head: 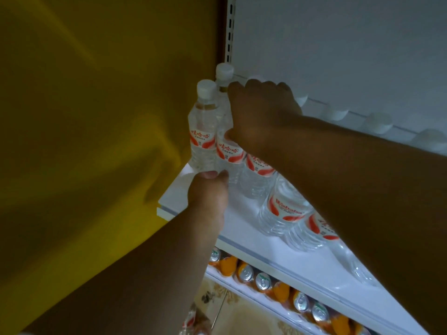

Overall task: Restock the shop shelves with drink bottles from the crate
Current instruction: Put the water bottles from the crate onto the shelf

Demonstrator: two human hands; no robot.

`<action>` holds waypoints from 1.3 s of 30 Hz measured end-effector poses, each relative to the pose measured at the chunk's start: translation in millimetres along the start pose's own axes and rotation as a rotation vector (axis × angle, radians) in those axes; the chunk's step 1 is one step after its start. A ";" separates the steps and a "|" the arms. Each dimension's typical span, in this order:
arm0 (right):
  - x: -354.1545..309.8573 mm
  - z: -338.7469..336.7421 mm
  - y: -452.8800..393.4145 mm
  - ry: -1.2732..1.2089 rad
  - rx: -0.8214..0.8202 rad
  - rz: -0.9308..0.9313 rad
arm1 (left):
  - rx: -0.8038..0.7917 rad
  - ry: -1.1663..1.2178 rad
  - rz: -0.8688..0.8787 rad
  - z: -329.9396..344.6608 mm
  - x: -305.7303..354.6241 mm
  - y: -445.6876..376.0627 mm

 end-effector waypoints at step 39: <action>11.2 -25.4 452.5 -0.735 0.408 0.160 | -0.060 -0.300 0.609 -67.4 -115.5 368.3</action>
Point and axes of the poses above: each hand's wrist, its own y-axis away from the middle knuckle, its own z-axis out of the palm, x = y × z, the point moved 8 cm from there along -y, towards the middle knuckle, and after that the axes turned 3 degrees about -y, right-handed, at the moved point
